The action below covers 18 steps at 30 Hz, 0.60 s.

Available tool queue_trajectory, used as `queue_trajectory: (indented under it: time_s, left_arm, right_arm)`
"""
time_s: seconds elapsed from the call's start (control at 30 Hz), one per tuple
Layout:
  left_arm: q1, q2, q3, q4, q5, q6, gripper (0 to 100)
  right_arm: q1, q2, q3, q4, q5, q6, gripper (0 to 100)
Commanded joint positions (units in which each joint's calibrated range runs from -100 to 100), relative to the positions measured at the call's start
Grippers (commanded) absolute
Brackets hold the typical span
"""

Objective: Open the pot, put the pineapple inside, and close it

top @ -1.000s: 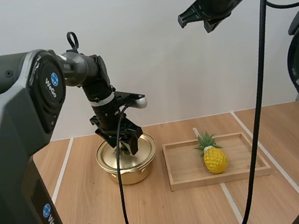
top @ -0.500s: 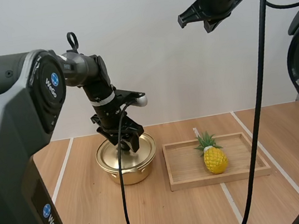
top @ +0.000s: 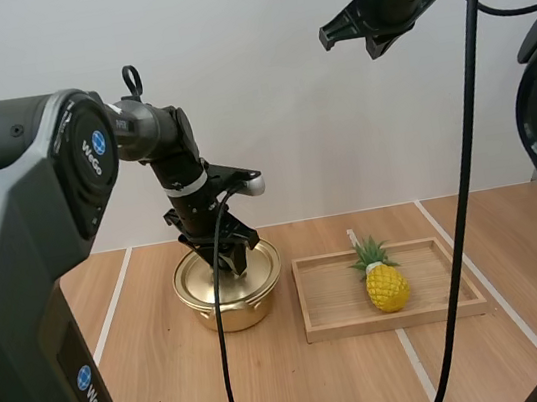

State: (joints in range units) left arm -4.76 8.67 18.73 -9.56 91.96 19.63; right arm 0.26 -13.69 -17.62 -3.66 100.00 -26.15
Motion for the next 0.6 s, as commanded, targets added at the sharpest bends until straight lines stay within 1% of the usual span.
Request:
queue_trajectory:
  time_s: [0.0,0.03,0.07,0.1,0.13,0.2,0.23,0.27,0.3,0.33,0.57]
  left_arm:
    - [-0.15,0.9,0.3,-1.0,-0.8,0.3,78]
    - [-0.15,1.2,0.3,-1.0,-0.7,0.3,76]
    - [-0.15,1.6,0.3,-1.0,-0.7,0.3,72]
    - [-0.15,1.8,0.3,-1.0,-0.7,0.3,67]
    - [-0.15,2.0,0.3,-1.0,-0.7,0.1,60]
    - [-0.15,2.0,0.3,-1.0,-0.7,-0.1,40]
    - [-0.15,2.0,0.3,-1.0,-0.4,-0.1,28]
    - [-0.15,2.0,0.3,-1.0,-0.4,-0.1,17]
    - [-0.15,2.0,0.3,-1.0,-0.3,-0.1,5]
    - [-0.15,2.0,0.3,-1.0,-0.3,0.0,0]
    - [-0.15,1.5,-0.3,-1.0,-0.7,0.1,0]
  right_arm:
    - [-0.1,-1.2,0.1,0.2,0.0,-0.3,0]
    - [-0.1,-1.4,0.1,0.2,0.0,-0.3,0]
    - [-0.1,-1.4,0.1,0.3,0.0,-0.4,0]
    - [-0.1,-1.5,0.1,0.3,0.0,-0.5,0]
    - [-0.1,-1.5,0.1,0.3,0.0,-0.7,0]
    - [-0.1,-1.5,0.1,0.3,0.0,-0.7,0]
    - [-0.1,-1.5,0.1,0.3,0.0,-0.7,0]
    - [-0.1,-1.5,0.1,0.3,0.0,-0.7,0]
    - [-0.1,-1.5,0.1,0.3,0.0,-0.7,0]
    - [-0.1,-1.5,0.1,0.3,0.0,-0.7,0]
    - [-0.1,-1.5,0.1,-0.1,0.0,-0.7,0]
